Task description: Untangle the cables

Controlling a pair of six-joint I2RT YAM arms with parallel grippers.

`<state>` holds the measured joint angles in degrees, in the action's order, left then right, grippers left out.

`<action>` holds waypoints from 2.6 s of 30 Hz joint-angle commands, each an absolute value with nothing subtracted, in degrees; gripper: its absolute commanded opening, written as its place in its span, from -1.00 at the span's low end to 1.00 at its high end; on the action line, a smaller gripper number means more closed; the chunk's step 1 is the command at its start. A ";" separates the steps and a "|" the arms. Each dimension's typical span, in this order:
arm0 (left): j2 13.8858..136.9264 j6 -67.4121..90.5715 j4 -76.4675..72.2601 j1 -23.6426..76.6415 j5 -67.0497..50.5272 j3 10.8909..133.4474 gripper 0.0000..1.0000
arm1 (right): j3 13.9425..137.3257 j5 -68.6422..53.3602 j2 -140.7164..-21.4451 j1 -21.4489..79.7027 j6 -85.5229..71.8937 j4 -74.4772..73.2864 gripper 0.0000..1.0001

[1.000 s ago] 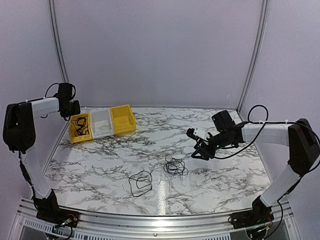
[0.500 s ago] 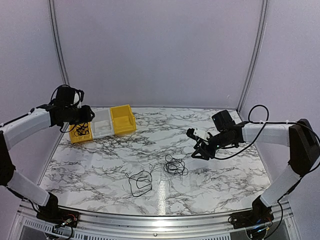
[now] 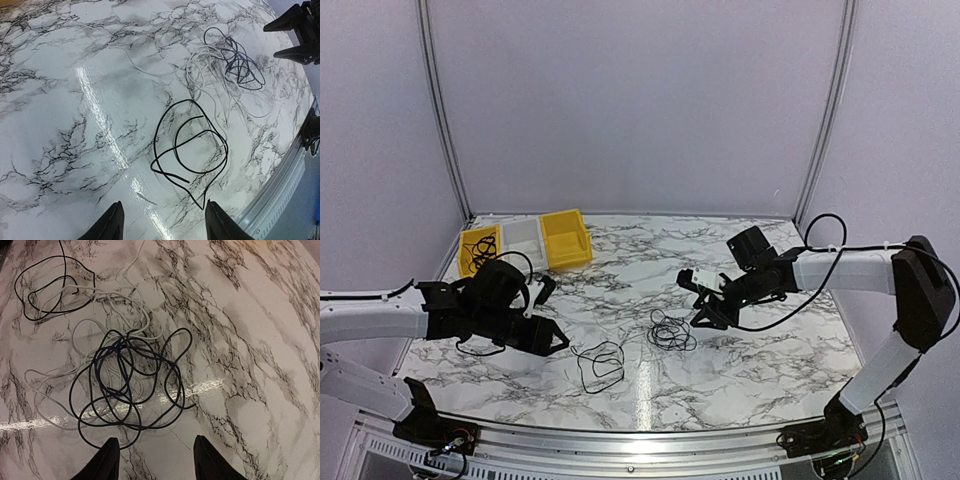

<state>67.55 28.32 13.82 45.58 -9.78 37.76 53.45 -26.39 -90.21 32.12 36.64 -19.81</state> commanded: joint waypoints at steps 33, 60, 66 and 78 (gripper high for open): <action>78.66 18.32 4.15 54.84 8.05 52.38 -1.00 | 64.86 -20.29 -102.90 47.18 35.84 -16.98 0.07; 75.23 -2.88 17.93 54.84 30.91 115.97 -1.00 | 70.04 -18.93 -119.35 47.60 32.42 -20.11 -0.95; 78.73 -13.35 17.12 54.42 41.98 121.03 -1.00 | 70.37 -19.11 -117.96 47.63 32.98 -21.01 -0.88; 74.25 -9.33 17.53 38.98 39.04 105.15 -1.00 | 70.94 -22.04 -101.58 46.42 35.61 -26.93 -0.15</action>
